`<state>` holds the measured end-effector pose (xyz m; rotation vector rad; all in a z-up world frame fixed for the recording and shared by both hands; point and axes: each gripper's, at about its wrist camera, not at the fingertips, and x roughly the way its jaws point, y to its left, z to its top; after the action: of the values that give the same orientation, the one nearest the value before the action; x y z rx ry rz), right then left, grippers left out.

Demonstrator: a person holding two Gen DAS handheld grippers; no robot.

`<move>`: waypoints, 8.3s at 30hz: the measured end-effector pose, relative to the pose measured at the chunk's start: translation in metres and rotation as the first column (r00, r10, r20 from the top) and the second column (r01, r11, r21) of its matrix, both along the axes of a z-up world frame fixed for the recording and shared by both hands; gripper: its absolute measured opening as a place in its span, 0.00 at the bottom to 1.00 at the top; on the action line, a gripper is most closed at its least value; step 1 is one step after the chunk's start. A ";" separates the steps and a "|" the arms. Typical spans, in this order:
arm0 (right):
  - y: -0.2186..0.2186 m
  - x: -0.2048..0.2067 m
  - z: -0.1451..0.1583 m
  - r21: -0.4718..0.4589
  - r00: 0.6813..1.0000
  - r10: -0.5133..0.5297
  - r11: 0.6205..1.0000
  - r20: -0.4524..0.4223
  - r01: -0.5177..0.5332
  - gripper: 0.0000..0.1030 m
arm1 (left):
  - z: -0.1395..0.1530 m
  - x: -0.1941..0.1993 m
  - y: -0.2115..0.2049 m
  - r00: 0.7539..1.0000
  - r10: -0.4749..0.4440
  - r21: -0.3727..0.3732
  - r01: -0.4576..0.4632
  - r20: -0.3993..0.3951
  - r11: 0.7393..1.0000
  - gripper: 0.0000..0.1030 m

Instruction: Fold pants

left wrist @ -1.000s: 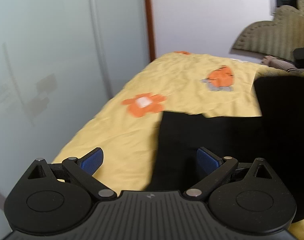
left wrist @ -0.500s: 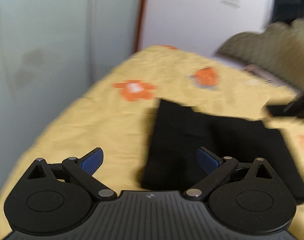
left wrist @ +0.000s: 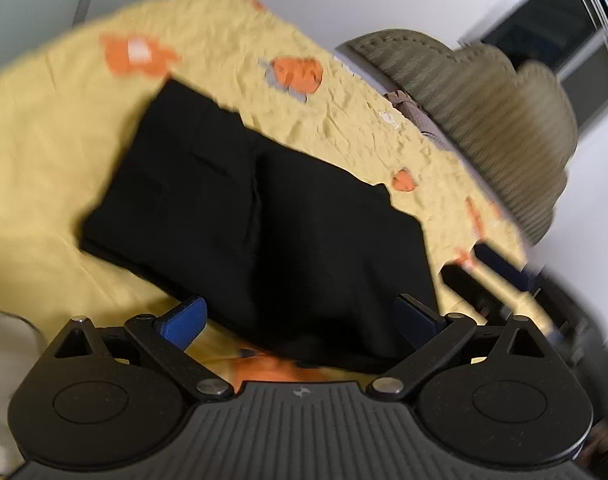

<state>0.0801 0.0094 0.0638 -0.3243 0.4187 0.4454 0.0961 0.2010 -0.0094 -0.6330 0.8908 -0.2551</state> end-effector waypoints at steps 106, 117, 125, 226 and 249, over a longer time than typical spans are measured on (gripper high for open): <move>0.132 0.033 -0.058 0.267 0.958 0.086 0.964 -0.272 -0.011 0.61 | 0.044 -0.014 0.109 0.941 0.323 0.142 -0.335 0.101 0.932 0.74; 0.010 0.056 -0.058 0.567 0.908 0.071 0.800 -0.413 0.196 0.60 | 0.075 0.041 0.049 0.971 0.040 -0.051 -0.029 0.234 0.998 0.79; 0.011 0.042 -0.068 0.486 0.906 0.062 0.858 -0.419 0.166 0.66 | -0.007 0.042 0.058 0.995 0.070 0.003 -0.070 0.076 0.998 0.78; -0.041 -0.012 -0.101 0.211 0.958 0.041 0.977 -0.284 0.020 0.99 | -0.035 0.016 0.005 0.944 0.181 0.426 -0.288 0.274 0.858 1.00; -0.060 0.058 -0.056 0.180 0.897 -0.386 0.887 -0.216 0.426 1.00 | 0.036 0.019 -0.029 0.923 0.097 0.576 -0.312 0.373 0.755 1.00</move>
<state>0.1377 -0.0504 0.0083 0.0279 0.5882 0.1029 0.1147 0.1715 0.0264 -0.0470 0.5252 0.1497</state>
